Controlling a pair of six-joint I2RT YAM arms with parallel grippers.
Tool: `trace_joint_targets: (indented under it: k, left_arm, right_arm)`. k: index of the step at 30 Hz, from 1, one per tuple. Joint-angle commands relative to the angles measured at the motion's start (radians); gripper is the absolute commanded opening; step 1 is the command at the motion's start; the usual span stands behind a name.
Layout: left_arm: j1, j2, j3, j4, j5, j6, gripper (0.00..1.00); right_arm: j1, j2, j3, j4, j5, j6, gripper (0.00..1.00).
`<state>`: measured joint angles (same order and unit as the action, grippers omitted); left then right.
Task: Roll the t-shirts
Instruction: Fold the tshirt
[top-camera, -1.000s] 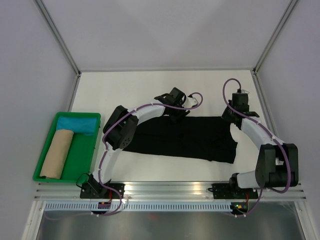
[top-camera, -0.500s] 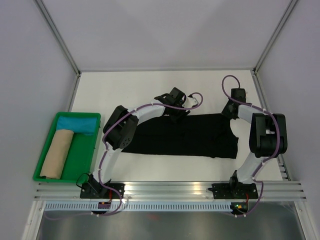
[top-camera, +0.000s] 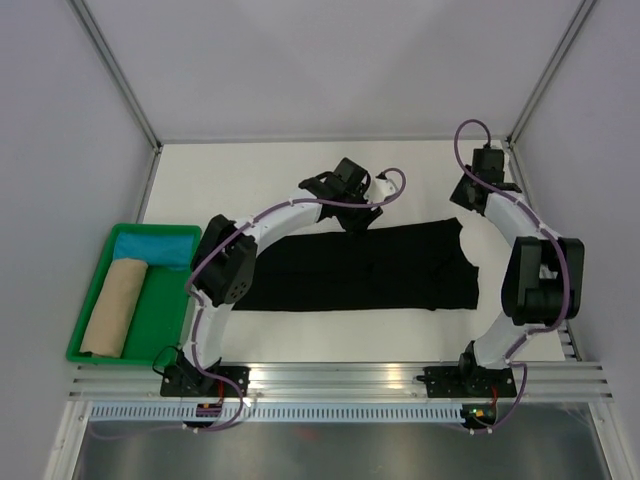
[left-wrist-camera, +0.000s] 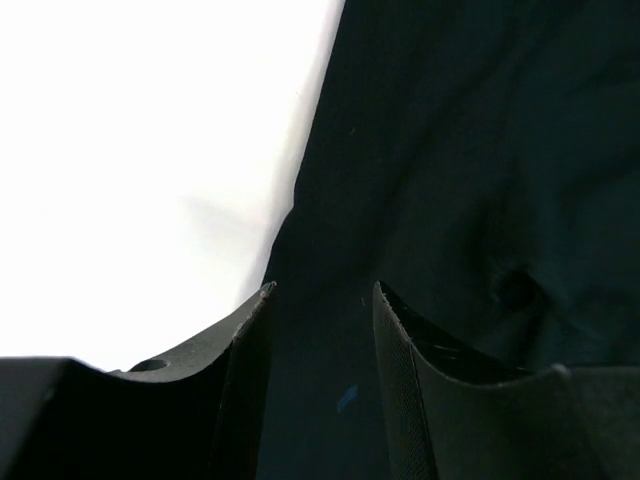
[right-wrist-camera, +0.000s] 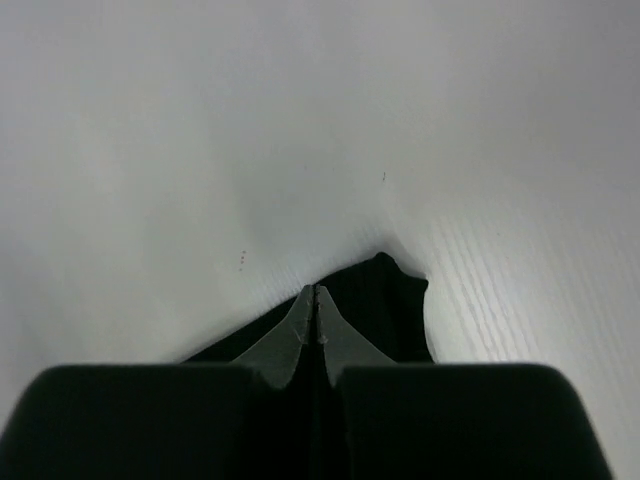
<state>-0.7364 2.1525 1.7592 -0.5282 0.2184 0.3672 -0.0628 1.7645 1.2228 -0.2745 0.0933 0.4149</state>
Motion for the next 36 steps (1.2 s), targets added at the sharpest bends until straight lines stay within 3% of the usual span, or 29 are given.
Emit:
trace_joint_targets:
  k: [1,10,15,19,24,32,36]
  left_arm:
    - [-0.001,-0.157,0.007,-0.065,0.003,0.006,0.50]
    - [0.022,-0.424,-0.288,-0.112,-0.171,0.072,0.50]
    - [0.110,-0.503,-0.378,-0.150,-0.214,0.041,0.50]
    - [0.192,-0.575,-0.443,-0.154,-0.195,0.041,0.50]
    - [0.247,-0.646,-0.501,-0.156,-0.192,0.070,0.50]
    - [0.354,-0.723,-0.579,-0.181,-0.214,0.102,0.51]
    - [0.428,-0.717,-0.590,-0.191,-0.205,0.098,0.51]
  right_arm:
    - [0.003,-0.198,-0.035,-0.090,0.023,0.036,0.04]
    - [0.003,-0.594,-0.487,-0.226,-0.090,0.178,0.00]
    - [0.004,-0.712,-0.699,-0.151,-0.113,0.298,0.00]
    - [0.001,-0.640,-0.776,-0.060,-0.099,0.344,0.00]
    - [-0.009,-0.489,-0.737,0.010,-0.014,0.320,0.00]
    - [-0.040,-0.220,-0.551,0.122,0.016,0.292,0.00]
    - [-0.035,-0.042,-0.364,0.146,-0.013,0.272,0.00]
